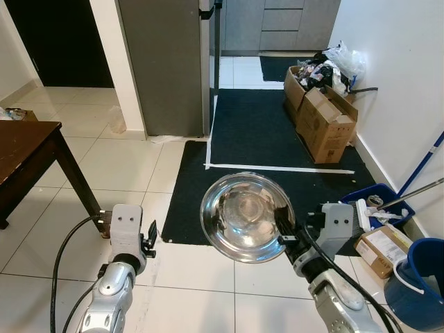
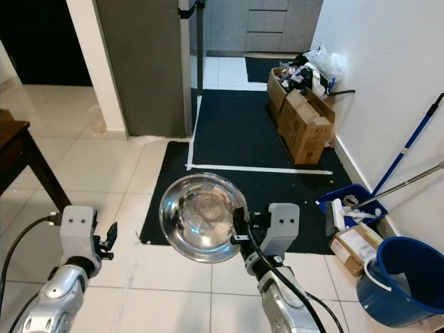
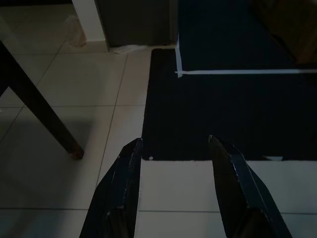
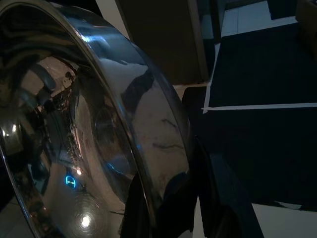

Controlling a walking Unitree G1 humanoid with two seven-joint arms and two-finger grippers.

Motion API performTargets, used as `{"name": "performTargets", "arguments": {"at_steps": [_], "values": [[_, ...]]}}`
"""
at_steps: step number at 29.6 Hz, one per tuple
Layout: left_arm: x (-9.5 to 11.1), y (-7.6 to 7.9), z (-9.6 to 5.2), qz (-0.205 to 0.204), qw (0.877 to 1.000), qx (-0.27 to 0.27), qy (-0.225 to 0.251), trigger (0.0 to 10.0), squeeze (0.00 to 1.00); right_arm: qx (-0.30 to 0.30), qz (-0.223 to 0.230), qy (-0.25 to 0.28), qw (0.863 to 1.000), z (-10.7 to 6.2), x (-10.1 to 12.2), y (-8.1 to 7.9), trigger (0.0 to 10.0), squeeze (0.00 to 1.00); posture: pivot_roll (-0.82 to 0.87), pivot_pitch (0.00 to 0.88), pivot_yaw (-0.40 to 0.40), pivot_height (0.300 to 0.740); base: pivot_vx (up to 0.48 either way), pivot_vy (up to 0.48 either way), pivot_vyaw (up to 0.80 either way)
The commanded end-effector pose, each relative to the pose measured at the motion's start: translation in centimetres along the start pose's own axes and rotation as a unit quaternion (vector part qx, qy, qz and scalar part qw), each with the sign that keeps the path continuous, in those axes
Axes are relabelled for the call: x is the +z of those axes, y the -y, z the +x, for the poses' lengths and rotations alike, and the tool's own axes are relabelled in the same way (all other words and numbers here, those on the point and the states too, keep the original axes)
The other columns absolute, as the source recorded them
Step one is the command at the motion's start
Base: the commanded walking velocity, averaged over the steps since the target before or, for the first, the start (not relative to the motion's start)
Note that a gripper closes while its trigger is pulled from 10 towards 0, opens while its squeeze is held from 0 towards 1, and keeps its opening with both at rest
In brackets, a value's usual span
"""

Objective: Setting the table

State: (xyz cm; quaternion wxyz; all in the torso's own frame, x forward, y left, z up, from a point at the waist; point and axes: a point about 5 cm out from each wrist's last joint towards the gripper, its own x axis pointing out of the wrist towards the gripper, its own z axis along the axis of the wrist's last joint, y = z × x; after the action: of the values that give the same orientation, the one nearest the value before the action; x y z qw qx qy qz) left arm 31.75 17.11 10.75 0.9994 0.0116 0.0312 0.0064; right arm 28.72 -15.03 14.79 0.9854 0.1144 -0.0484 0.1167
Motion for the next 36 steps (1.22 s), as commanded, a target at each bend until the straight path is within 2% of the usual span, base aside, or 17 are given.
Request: {"name": "performTargets", "arguments": {"at_steps": [1, 31, 36], "values": [[-0.75, -0.38, -0.31, 0.007, 1.000, 0.005, -0.015, 10.0, 0.00, 0.005, 0.004, 0.004, 1.000, 0.02, 0.07, -0.32, 10.0, 0.00, -0.02, 0.089, 0.104, 0.740, 0.000, 0.000, 0.79], [-0.84, -0.21, -0.39, 0.009, 1.000, -0.005, -0.021, 10.0, 0.00, -0.004, 0.004, 0.017, 1.000, 0.08, 0.47, -0.13, 10.0, 0.00, -0.02, 0.100, 0.106, 0.740, 0.000, 0.000, 0.78], [-0.71, -0.11, -0.37, 0.012, 1.000, -0.008, -0.016, 10.0, 0.00, -0.018, 0.015, 0.024, 0.999, 0.13, 0.74, 0.13, 10.0, 0.00, -0.02, 0.100, 0.106, 0.740, 0.000, 0.000, 0.00]]}}
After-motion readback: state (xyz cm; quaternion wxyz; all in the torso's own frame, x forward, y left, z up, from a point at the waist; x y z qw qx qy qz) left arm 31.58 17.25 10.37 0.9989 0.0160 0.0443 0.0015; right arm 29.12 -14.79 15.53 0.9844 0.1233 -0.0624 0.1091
